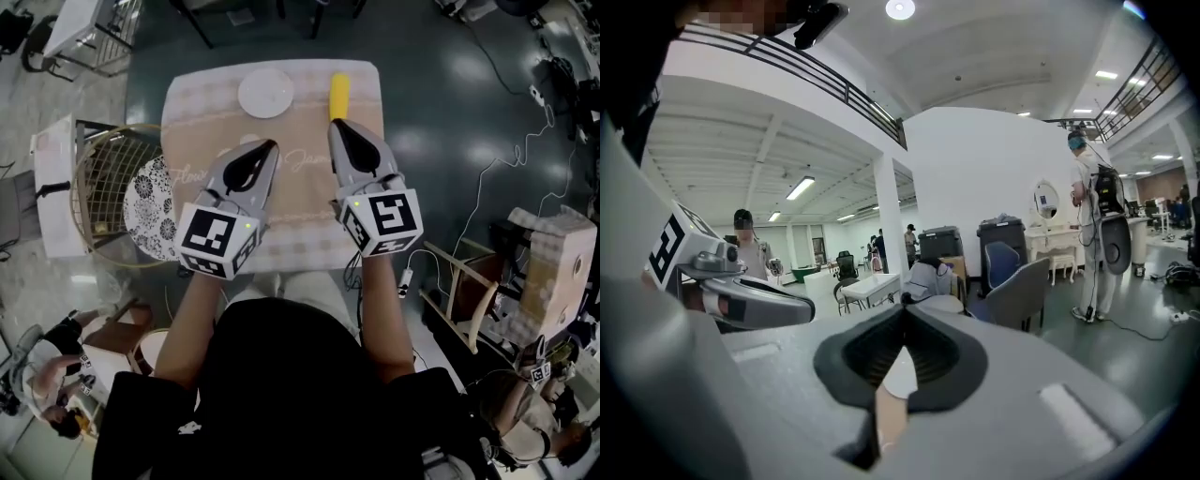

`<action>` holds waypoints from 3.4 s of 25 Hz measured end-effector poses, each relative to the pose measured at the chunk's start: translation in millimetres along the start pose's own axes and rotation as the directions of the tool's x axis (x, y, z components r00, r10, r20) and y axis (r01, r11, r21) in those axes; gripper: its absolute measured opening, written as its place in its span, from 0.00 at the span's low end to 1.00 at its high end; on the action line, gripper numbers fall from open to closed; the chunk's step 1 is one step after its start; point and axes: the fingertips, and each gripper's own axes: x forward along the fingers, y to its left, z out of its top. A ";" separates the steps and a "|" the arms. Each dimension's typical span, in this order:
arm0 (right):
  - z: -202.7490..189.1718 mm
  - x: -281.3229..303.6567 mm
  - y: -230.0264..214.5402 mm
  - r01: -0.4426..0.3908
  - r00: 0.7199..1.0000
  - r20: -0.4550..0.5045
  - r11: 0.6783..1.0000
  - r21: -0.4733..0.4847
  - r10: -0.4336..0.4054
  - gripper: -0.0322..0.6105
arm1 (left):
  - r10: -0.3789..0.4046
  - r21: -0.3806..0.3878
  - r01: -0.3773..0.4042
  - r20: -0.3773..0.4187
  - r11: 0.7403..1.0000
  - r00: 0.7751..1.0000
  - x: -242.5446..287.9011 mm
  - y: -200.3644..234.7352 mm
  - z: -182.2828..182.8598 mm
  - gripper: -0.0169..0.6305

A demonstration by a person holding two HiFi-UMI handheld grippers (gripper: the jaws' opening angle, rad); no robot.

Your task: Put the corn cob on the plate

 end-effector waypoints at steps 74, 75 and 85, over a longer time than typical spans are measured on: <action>-278.6 174.2 -170.7 0.250 0.819 -0.520 0.967 -0.058 -0.243 0.56 | 0.057 -0.144 -0.104 -0.298 0.984 0.953 64.3 56.9 -137.3 0.03; -279.8 174.6 -171.3 0.249 0.822 -0.517 0.967 -0.054 -0.241 0.56 | 0.058 -0.145 -0.105 -0.299 0.984 0.952 64.2 56.9 -138.0 0.03; -279.7 174.7 -172.5 0.246 0.826 -0.511 0.968 -0.049 -0.236 0.56 | 0.062 -0.155 -0.113 -0.303 0.981 0.951 65.5 57.6 -140.9 0.03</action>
